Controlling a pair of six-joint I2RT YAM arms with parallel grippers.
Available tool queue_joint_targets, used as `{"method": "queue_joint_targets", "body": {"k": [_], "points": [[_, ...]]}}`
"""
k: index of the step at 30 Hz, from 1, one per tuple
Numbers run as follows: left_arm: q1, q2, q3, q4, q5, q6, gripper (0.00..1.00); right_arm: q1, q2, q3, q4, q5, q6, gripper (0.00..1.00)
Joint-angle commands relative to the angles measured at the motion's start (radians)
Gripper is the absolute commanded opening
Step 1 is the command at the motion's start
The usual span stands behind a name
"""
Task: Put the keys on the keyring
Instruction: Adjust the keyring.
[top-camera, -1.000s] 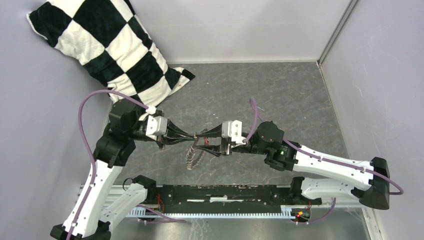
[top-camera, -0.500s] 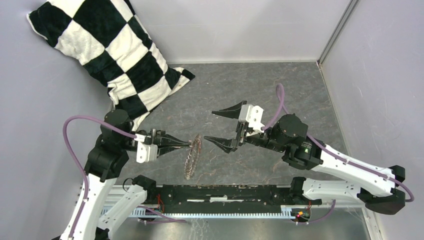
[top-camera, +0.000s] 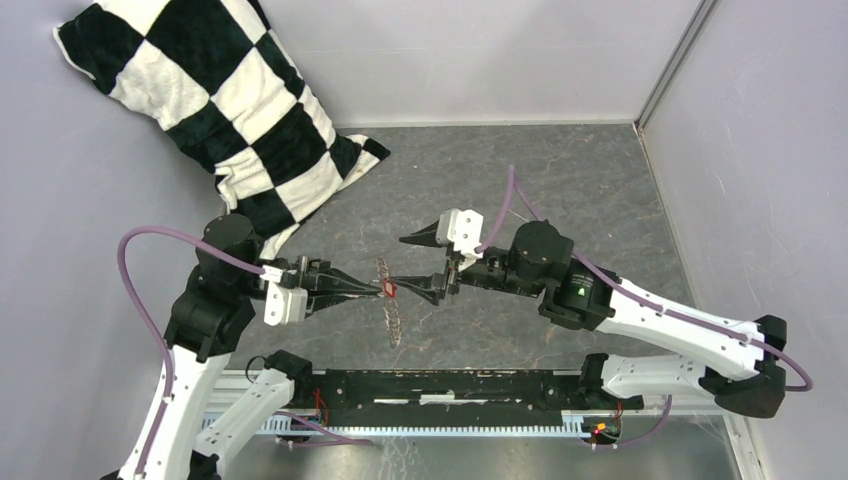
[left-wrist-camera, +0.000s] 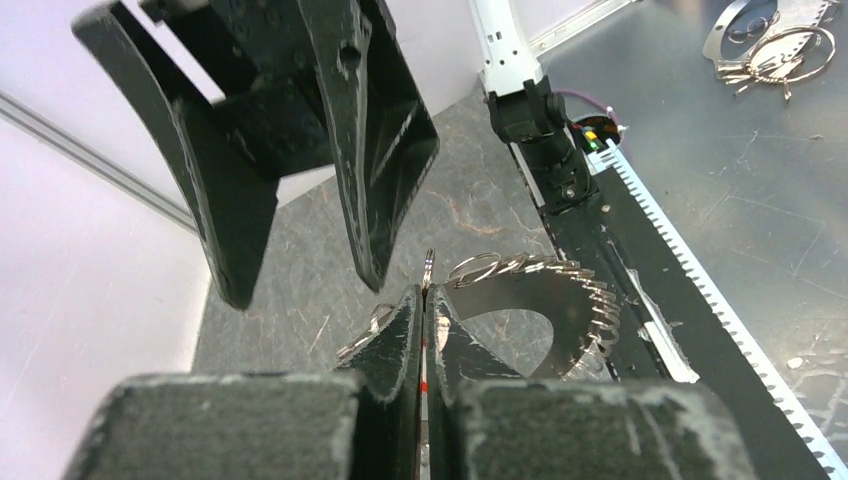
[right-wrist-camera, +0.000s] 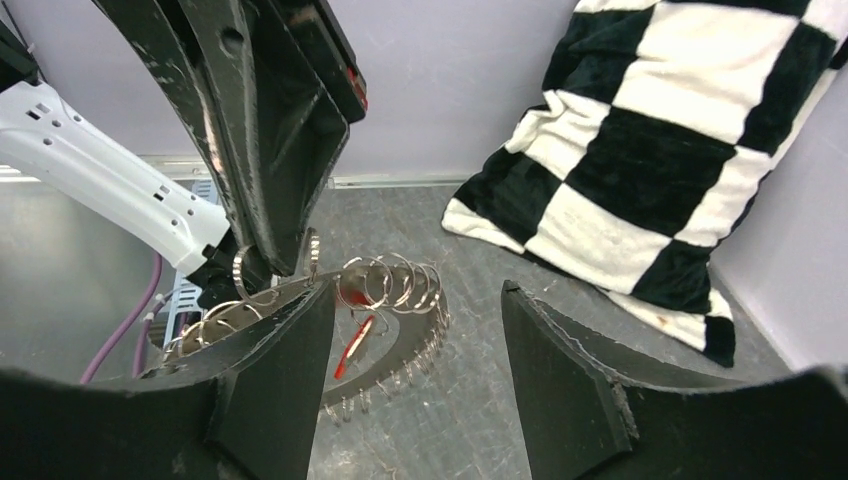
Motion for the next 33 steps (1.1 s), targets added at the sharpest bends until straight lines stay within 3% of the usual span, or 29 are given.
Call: {"method": "queue_joint_targets", "body": {"k": [1,6,9,13,18,24,33], "points": [[-0.002,-0.004,0.057,0.014,0.058,-0.031,0.02,-0.003,0.008,0.047,0.001,-0.038,0.025,0.68],[-0.002,-0.02,0.073,0.013,0.076,-0.031,0.02,-0.005,-0.028,0.036,-0.017,0.019,0.014,0.65],[-0.001,-0.021,0.082,0.024,0.085,-0.046,0.02,-0.009,-0.072,0.014,-0.004,-0.03,-0.005,0.59],[-0.002,-0.03,0.048,0.14,0.074,-0.212,0.02,-0.011,-0.155,-0.102,0.154,-0.154,-0.004,0.57],[-0.003,-0.03,0.008,0.319,0.038,-0.439,0.02,-0.011,-0.103,-0.086,0.178,-0.258,0.025,0.46],[-0.003,-0.051,-0.094,0.723,-0.126,-0.892,0.02,-0.009,-0.04,-0.065,0.222,-0.278,0.036,0.38],[-0.004,-0.06,-0.111,0.727,-0.129,-0.926,0.02,-0.009,-0.035,-0.097,0.319,-0.261,0.076,0.38]]}}
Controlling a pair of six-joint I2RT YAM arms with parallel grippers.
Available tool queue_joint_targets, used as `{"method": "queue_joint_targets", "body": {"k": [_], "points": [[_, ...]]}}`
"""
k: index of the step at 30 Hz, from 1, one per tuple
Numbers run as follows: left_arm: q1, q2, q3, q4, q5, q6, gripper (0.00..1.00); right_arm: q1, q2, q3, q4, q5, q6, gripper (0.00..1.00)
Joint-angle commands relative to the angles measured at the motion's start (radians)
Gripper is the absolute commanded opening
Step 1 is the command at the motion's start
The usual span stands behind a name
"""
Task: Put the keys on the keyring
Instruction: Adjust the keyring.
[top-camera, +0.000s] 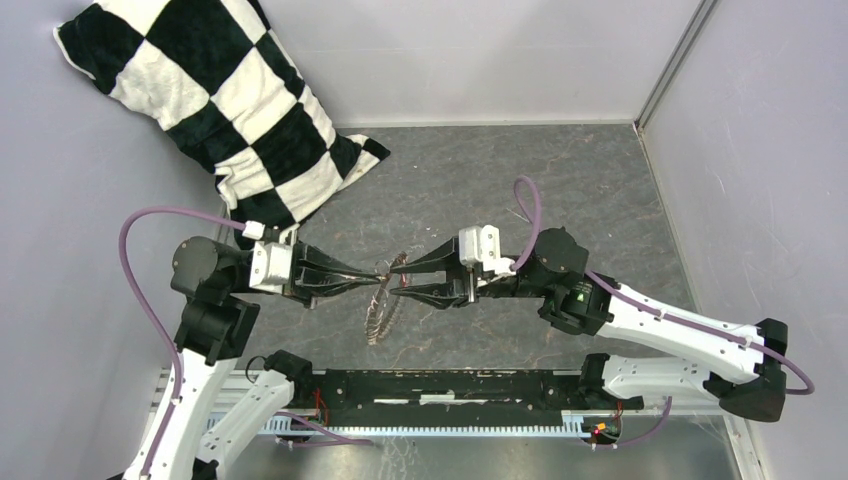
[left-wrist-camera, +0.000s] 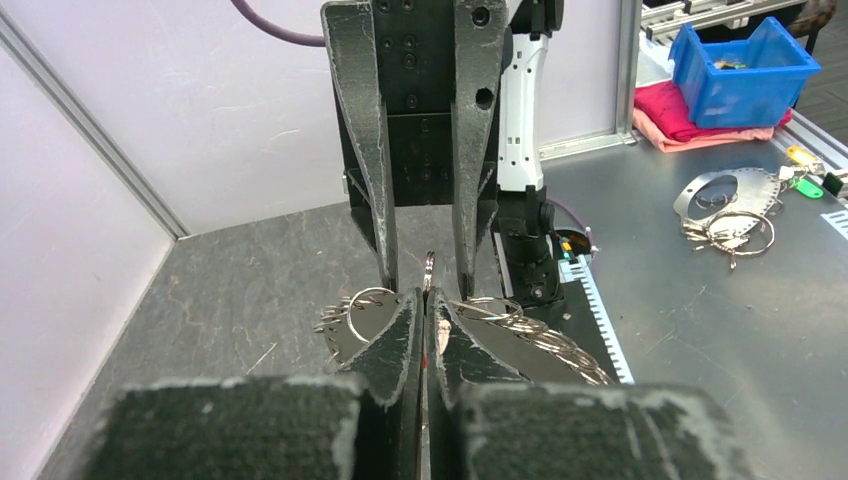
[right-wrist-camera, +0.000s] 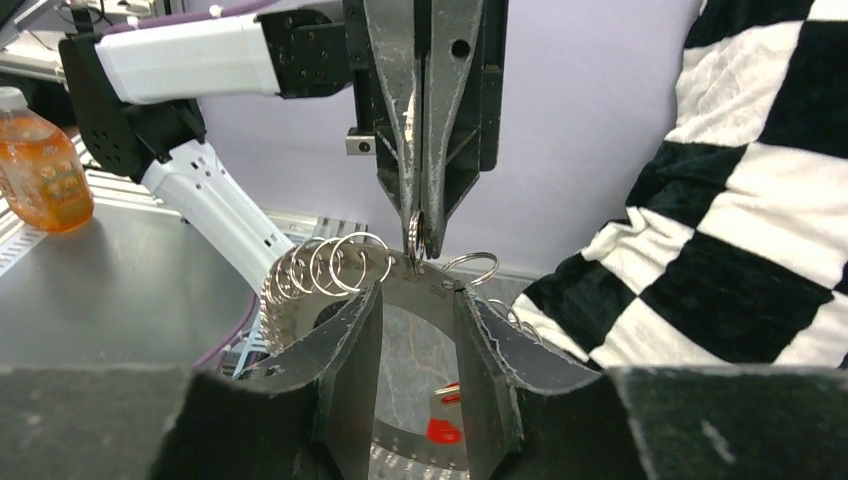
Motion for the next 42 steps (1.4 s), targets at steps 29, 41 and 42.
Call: {"method": "queue_joint_targets", "body": {"k": [29,41,42], "points": [[-0.006,-0.036,-0.068,-0.157,-0.074,0.16,0.18,-0.001,0.103,0.232,-0.32,0.105,0.005,0.01],[-0.006,-0.021,-0.142,-0.233,-0.025,0.181,0.3,0.015,0.33,0.535,-0.729,0.107,-0.007,0.01],[-0.006,-0.022,-0.15,-0.233,-0.025,0.186,0.3,0.017,0.337,0.541,-0.74,0.111,-0.007,0.01]]}}
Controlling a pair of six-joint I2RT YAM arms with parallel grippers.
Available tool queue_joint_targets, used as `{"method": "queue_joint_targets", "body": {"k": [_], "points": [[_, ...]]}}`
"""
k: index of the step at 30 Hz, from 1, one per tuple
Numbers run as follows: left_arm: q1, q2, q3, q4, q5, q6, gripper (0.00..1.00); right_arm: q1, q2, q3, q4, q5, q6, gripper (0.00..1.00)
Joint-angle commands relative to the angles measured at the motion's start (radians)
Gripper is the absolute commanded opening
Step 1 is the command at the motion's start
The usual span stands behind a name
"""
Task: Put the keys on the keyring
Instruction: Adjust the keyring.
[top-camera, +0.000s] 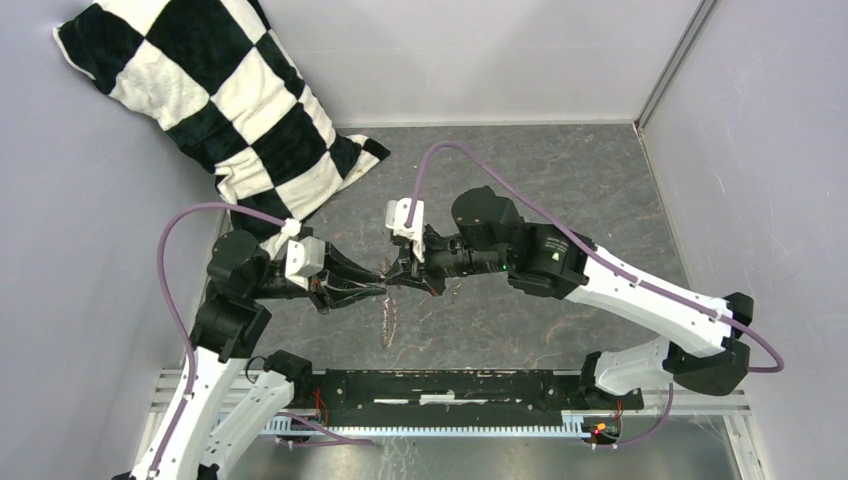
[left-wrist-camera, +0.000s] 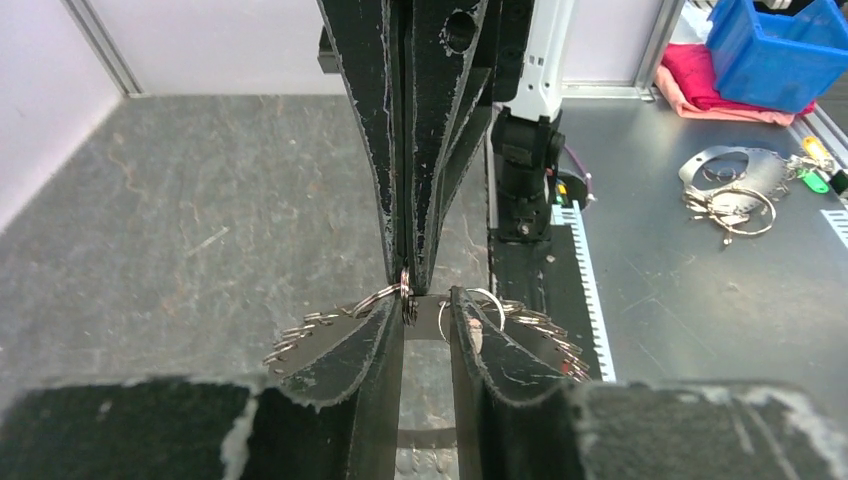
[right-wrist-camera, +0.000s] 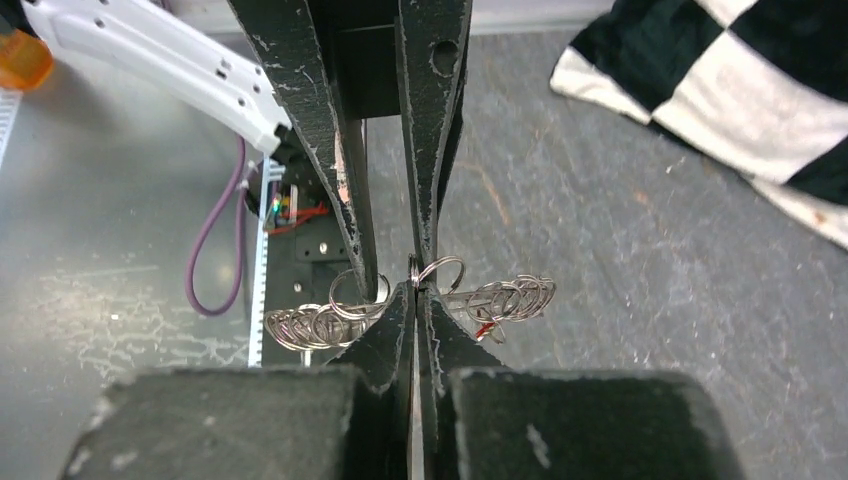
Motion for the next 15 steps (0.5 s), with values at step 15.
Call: {"method": "queue_joint_targets", "body": {"k": [15], "points": [[-0.013,0.013,0.024,-0.504,0.047,0.572,0.42,0.038,0.162,0.174,-0.104,0.034,-0.033,0.01]]}}
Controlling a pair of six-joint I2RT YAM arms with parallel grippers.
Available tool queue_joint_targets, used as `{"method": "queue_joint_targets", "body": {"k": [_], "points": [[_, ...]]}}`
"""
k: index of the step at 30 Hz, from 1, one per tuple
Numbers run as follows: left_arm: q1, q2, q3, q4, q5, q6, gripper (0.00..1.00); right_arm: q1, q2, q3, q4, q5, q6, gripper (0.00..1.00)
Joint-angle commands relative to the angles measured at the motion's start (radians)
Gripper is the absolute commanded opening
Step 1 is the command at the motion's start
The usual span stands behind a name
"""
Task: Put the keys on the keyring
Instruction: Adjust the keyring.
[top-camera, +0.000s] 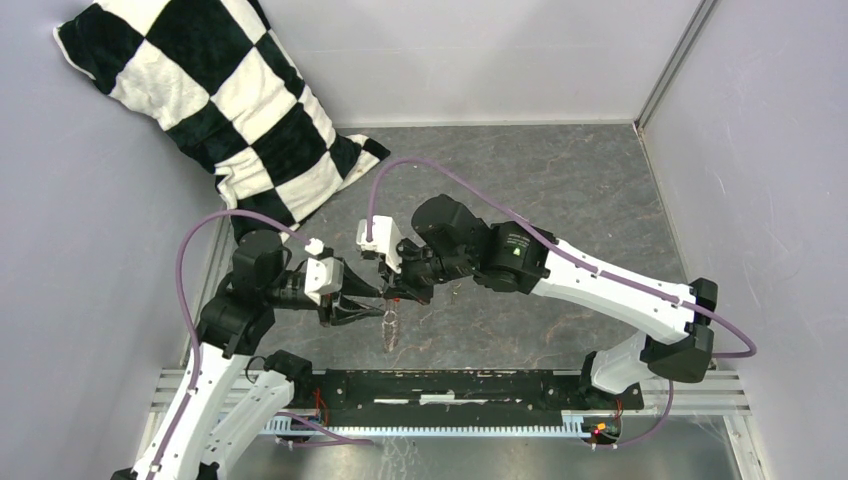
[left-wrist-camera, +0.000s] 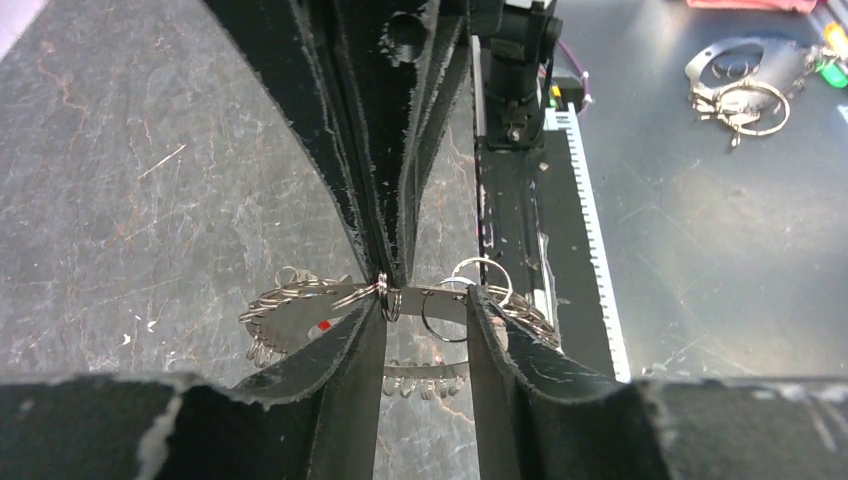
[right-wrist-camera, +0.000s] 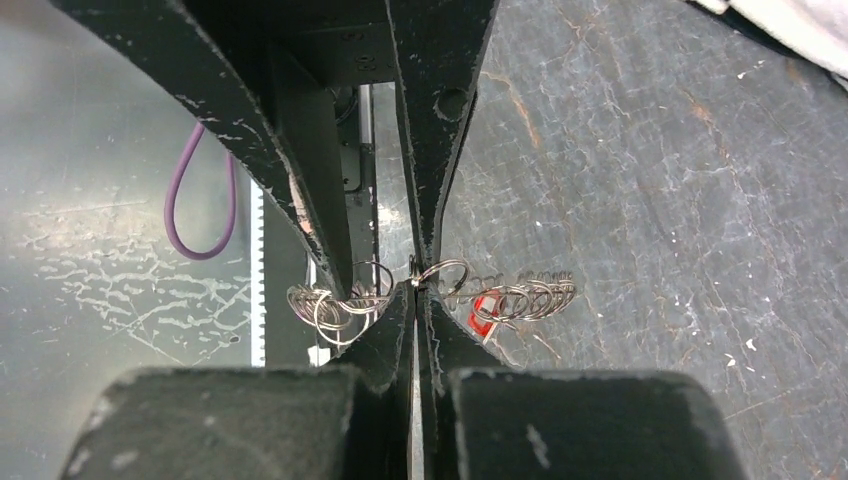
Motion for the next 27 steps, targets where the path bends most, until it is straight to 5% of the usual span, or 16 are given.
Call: {"method": "queue_joint_targets", "body": {"k": [1,19,27], "points": [[-0.013,-0.006,0.069,-0.174,0.052,0.25,0.42,0.016,0.021,0.092,0.089,-0.004,-0.017,0.01],[-0.012,0.051,0.161,-0.308,-0.059,0.44,0.37,0.016,0.034,0.092,0.046,-0.049,-0.074,0.01],[-0.013,0.005,0.128,-0.101,-0.073,0.19,0.32,0.017,0.001,0.039,0.088,-0.062,-0.068,0.01]]}}
